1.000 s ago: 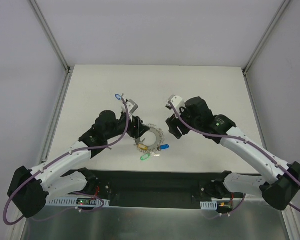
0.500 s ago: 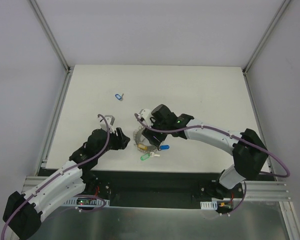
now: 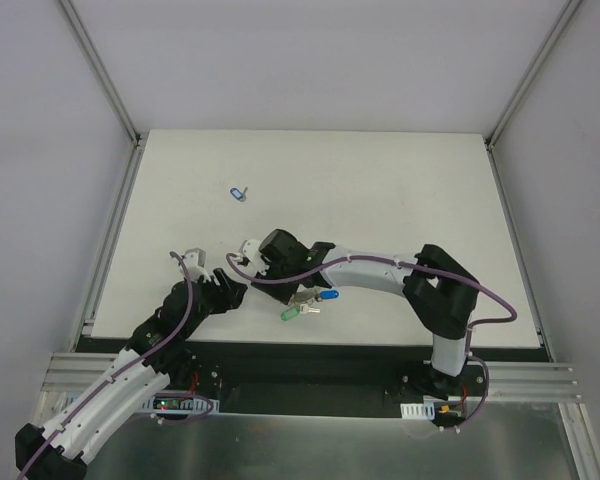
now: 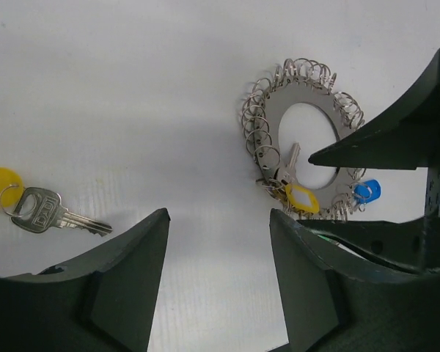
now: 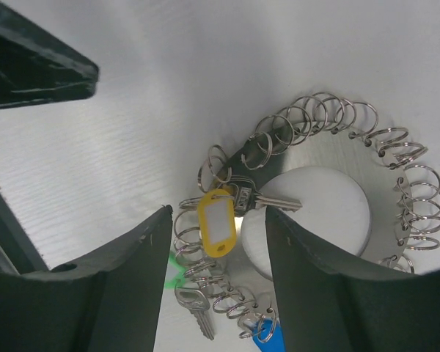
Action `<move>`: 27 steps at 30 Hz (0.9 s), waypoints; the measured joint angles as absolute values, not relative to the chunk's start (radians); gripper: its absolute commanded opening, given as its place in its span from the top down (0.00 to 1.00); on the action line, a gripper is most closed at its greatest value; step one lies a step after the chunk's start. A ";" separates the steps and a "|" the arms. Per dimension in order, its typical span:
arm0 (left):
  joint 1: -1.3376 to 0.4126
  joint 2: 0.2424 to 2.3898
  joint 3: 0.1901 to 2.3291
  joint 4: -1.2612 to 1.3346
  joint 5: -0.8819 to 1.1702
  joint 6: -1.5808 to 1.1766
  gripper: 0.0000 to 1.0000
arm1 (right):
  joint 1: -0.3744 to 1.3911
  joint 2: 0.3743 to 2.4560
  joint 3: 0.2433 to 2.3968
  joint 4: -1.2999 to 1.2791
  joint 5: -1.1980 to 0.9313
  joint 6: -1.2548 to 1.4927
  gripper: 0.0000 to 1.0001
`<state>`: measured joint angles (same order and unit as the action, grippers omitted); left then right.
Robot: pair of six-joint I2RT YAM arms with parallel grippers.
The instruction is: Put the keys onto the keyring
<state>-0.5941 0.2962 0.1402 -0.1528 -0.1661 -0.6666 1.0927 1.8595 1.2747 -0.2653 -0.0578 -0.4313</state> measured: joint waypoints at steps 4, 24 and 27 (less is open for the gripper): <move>-0.594 0.303 0.140 -0.167 -0.165 -0.666 0.42 | 1.089 1.888 1.282 -0.266 -0.032 -0.435 0.48; -0.594 0.378 0.140 -0.153 -0.132 -0.665 0.42 | 1.088 1.924 1.295 -0.278 0.001 -0.461 0.51; -0.594 0.400 0.140 -0.138 -0.119 -0.665 0.42 | 1.088 1.914 1.295 -0.289 0.015 -0.469 0.52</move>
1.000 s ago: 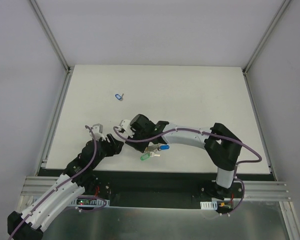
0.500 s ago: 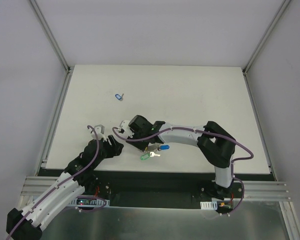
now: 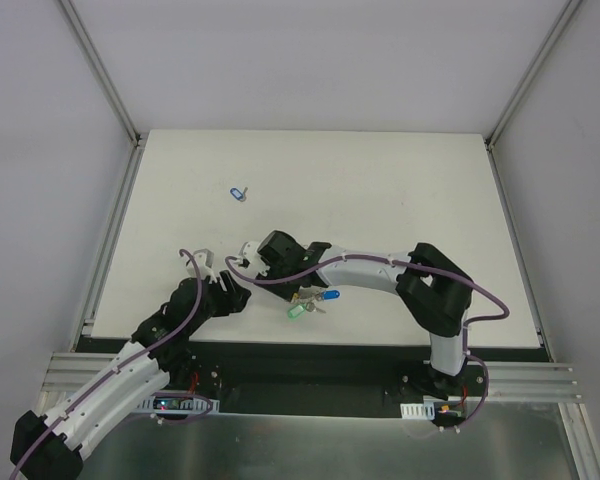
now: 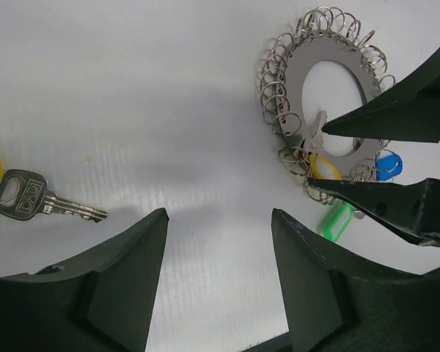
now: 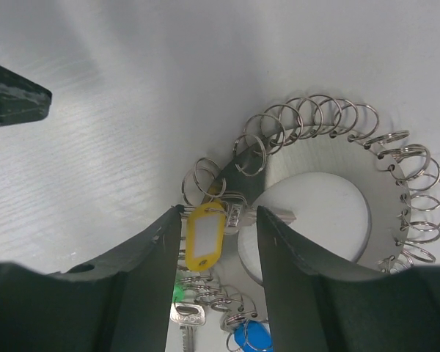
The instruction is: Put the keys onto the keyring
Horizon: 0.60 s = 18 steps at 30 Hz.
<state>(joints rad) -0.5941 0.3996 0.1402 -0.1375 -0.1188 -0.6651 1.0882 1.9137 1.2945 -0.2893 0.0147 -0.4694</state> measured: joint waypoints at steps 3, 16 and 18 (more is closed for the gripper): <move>-0.594 0.422 0.140 -0.125 -0.104 -0.665 0.42 | 1.088 1.906 1.295 -0.297 0.028 -0.481 0.51; -0.594 0.456 0.140 -0.083 -0.061 -0.665 0.42 | 1.088 1.887 1.262 -0.310 0.042 -0.491 0.51; -0.594 0.461 0.140 -0.080 -0.056 -0.665 0.42 | 1.088 1.887 1.262 -0.310 0.042 -0.491 0.52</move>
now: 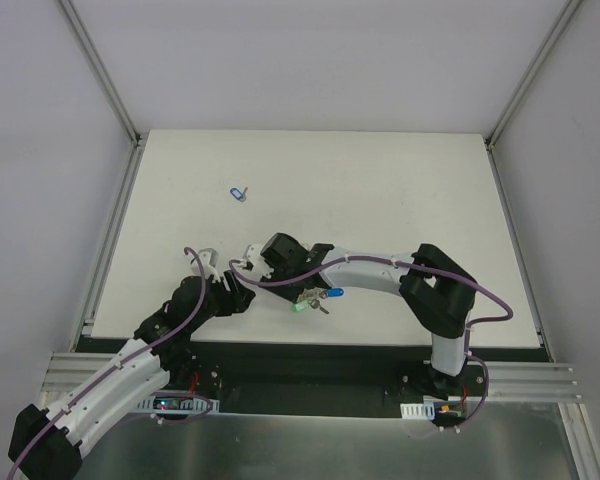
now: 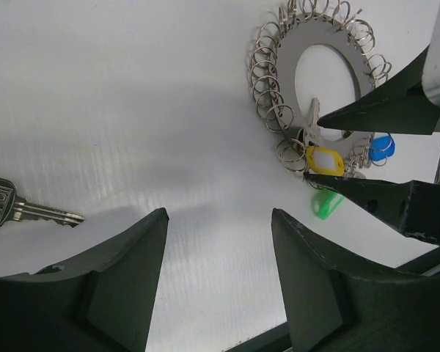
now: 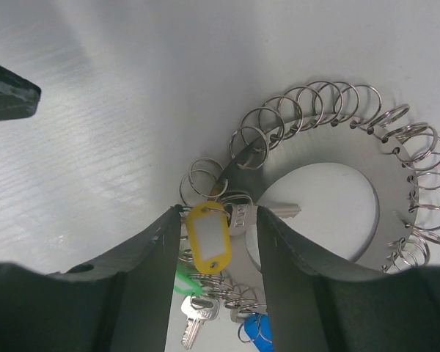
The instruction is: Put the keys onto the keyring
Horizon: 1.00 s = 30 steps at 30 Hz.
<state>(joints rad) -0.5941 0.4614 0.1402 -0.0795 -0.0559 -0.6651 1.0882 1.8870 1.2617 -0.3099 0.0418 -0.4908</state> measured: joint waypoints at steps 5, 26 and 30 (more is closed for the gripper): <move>-0.594 0.471 0.140 -0.063 -0.051 -0.665 0.42 | 1.088 1.887 1.261 -0.311 0.044 -0.490 0.63; -0.594 0.525 0.140 0.092 0.060 -0.581 0.42 | 1.014 1.876 1.337 -0.343 0.031 -0.453 0.97; -0.594 0.587 0.139 0.184 0.107 -0.547 0.41 | 1.009 1.870 1.336 -0.355 0.006 -0.447 0.85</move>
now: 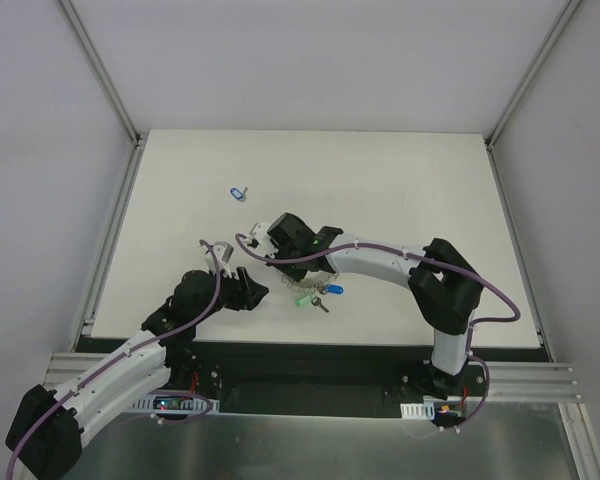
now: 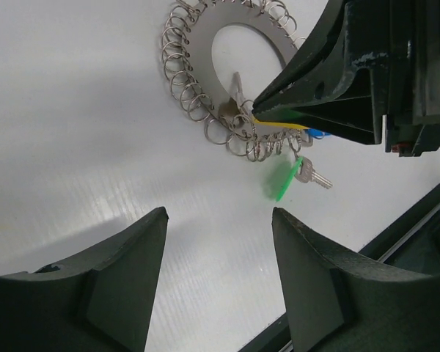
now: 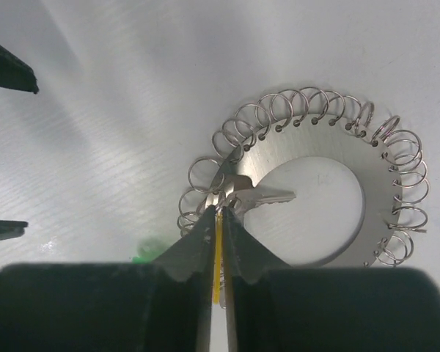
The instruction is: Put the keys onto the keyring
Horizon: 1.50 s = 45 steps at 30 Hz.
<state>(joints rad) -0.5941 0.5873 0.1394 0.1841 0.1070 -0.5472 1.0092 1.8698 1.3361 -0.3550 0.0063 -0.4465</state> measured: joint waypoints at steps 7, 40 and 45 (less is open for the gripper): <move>-0.594 0.666 0.139 0.233 0.131 -0.509 0.41 | 0.987 1.869 1.311 -0.350 -0.015 -0.424 0.70; -0.594 0.707 0.140 0.273 0.171 -0.509 0.40 | 0.948 1.813 1.196 -0.292 -0.110 -0.458 0.54; -0.594 0.707 0.140 0.273 0.175 -0.509 0.40 | 0.948 1.847 1.195 -0.278 -0.107 -0.464 0.64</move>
